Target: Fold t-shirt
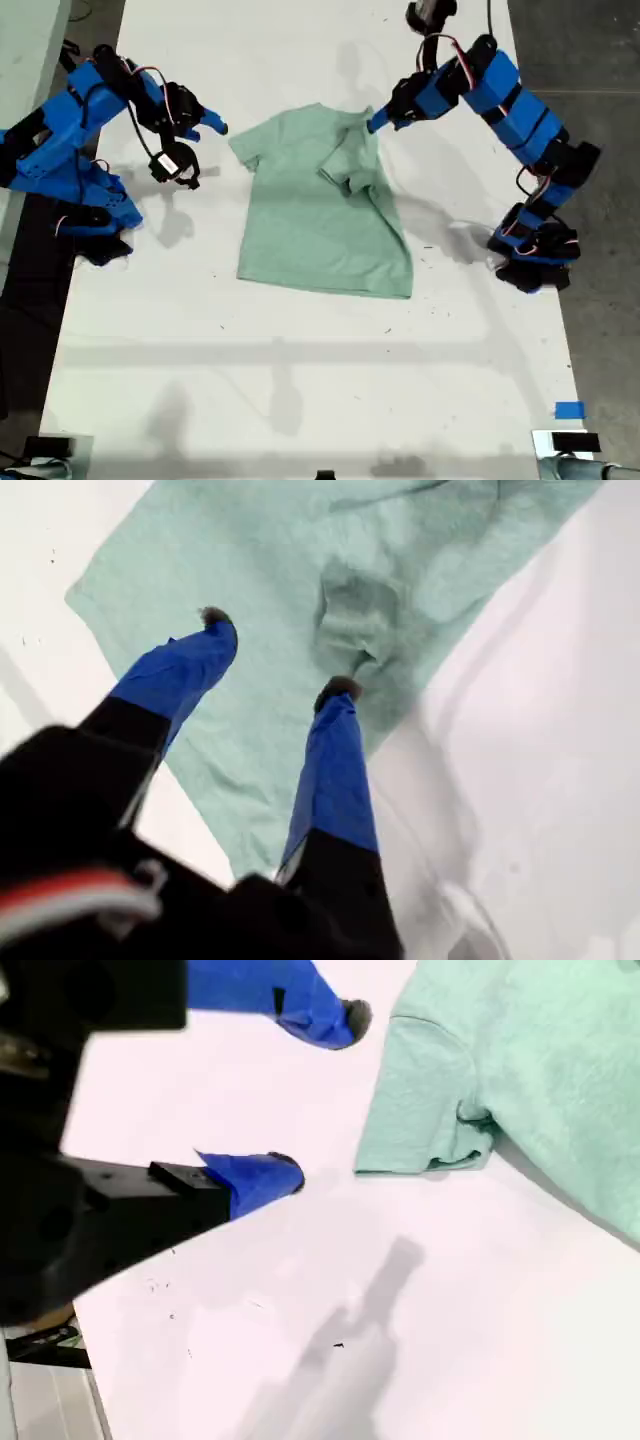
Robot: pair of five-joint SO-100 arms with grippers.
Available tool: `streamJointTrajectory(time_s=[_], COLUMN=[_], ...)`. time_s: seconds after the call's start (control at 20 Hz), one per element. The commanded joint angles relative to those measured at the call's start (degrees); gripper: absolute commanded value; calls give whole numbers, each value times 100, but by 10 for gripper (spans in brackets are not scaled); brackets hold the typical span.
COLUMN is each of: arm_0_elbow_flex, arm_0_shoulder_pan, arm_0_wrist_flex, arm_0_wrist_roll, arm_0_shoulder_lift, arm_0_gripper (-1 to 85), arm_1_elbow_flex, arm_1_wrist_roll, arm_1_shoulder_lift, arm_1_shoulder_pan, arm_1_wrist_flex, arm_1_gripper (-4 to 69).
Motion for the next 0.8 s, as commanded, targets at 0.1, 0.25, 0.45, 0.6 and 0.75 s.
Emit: streamJointTrajectory(time_s=[0.1, 0.25, 0.45, 0.6, 0.75], arm_0_elbow_flex=[-571, -879, -1424, -1898, -2479], arm_0_shoulder_pan=[-149, -422, -729, -879, -949], arm_0_wrist_flex=[-510, -800, -1125, -1266, -1266], arm_0_wrist_roll=[185, 378, 598, 642, 650], arm_0_shoulder_lift=[-993, -1819, -3164, -4043, -4852], arm_0_gripper=[255, 260, 267, 270, 270], arm_1_elbow_flex=[747, 1072, 1213, 1266, 1274], arm_1_wrist_roll=[114, 202, 290, 325, 360], arm_1_shoulder_lift=[914, 1134, 1230, 1292, 1354], arm_1_shoulder_pan=[-123, -211, -334, -404, -457], arm_1_wrist_flex=[-105, -185, -220, -220, -220], arm_1_gripper=[178, 158, 137, 130, 125])
